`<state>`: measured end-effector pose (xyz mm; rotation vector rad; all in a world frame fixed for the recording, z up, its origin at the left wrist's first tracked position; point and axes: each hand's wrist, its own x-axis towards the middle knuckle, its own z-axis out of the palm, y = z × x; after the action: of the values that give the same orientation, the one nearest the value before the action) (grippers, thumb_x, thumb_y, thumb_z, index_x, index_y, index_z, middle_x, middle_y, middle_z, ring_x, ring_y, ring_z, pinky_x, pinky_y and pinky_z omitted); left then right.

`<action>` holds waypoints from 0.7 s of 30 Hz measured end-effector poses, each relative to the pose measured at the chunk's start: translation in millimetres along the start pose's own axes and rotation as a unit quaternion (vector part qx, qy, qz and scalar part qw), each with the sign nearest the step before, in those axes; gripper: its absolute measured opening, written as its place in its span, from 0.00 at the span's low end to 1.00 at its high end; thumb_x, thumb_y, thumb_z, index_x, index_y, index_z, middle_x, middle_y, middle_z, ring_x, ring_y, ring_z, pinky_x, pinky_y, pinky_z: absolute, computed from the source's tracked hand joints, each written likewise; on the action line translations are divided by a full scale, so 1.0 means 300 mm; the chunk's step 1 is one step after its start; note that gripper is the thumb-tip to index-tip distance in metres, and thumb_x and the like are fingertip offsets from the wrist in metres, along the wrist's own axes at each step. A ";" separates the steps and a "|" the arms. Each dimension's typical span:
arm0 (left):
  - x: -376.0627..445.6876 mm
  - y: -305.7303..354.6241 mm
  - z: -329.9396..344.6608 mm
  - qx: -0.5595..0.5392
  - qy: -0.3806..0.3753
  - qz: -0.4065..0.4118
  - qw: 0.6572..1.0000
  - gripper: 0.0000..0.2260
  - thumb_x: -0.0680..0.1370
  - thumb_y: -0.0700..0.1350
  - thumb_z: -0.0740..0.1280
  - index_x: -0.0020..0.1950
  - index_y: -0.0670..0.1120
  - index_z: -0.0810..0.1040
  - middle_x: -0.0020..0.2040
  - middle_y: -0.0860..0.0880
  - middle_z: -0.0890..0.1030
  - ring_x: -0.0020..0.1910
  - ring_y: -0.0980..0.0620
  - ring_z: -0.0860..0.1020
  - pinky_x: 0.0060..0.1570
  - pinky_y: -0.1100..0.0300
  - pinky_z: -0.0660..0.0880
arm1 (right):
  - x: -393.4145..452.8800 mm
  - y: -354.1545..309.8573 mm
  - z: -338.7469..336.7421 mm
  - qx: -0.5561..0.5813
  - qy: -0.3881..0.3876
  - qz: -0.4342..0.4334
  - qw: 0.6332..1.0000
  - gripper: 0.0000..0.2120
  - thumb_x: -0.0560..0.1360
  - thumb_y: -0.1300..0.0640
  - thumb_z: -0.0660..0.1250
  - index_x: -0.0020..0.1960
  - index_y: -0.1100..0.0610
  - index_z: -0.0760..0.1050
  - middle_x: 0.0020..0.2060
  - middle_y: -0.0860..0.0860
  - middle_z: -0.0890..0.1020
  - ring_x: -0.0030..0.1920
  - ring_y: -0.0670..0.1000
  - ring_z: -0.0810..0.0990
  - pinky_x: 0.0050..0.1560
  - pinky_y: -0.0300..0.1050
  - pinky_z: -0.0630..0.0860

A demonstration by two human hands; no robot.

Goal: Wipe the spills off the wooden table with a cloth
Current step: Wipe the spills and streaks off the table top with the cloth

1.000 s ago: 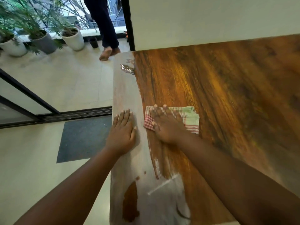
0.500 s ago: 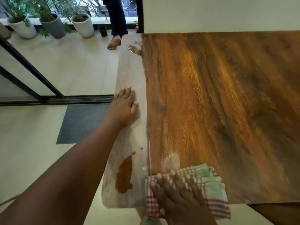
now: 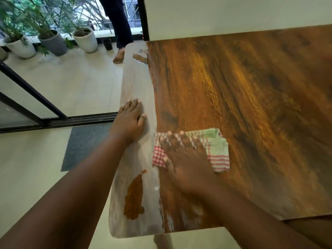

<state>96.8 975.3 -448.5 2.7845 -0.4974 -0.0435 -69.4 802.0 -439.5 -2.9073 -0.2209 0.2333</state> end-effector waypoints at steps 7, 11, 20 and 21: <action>0.000 -0.002 0.000 0.001 -0.008 0.005 1.000 0.24 0.83 0.50 0.50 0.78 0.44 0.51 0.79 0.47 0.51 0.77 0.50 0.45 0.74 0.55 0.42 | -0.350 -0.047 0.024 0.013 -0.040 -0.035 0.999 0.25 0.80 0.46 0.47 0.74 0.48 0.65 0.72 0.50 0.68 0.70 0.58 0.69 0.65 0.61 0.61; 0.003 -0.005 0.008 0.005 0.000 0.004 1.000 0.24 0.83 0.50 0.50 0.78 0.45 0.51 0.79 0.48 0.51 0.77 0.51 0.46 0.73 0.57 0.41 | -0.143 -0.016 -0.004 0.023 -0.005 -0.012 1.000 0.28 0.80 0.43 0.47 0.78 0.41 0.44 0.78 0.45 0.50 0.77 0.54 0.43 0.73 0.58 0.38; 0.008 -0.006 0.003 0.009 -0.006 0.008 1.000 0.25 0.83 0.51 0.50 0.78 0.45 0.52 0.79 0.47 0.52 0.77 0.50 0.47 0.74 0.54 0.43 | 0.067 -0.016 -0.024 -0.010 0.000 0.019 1.000 0.27 0.81 0.44 0.42 0.78 0.42 0.37 0.78 0.46 0.40 0.76 0.53 0.35 0.72 0.57 0.31; 0.007 -0.005 0.001 0.010 -0.010 0.008 1.000 0.25 0.83 0.51 0.50 0.78 0.44 0.51 0.79 0.47 0.52 0.77 0.49 0.47 0.74 0.54 0.43 | -0.020 -0.033 -0.013 -0.006 -0.002 0.008 1.000 0.28 0.80 0.44 0.43 0.78 0.42 0.39 0.78 0.46 0.43 0.77 0.54 0.38 0.72 0.57 0.33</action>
<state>99.2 975.8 -449.0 2.8013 -0.5278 -0.0630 -76.0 809.7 -432.7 -2.9208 -0.2014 0.2414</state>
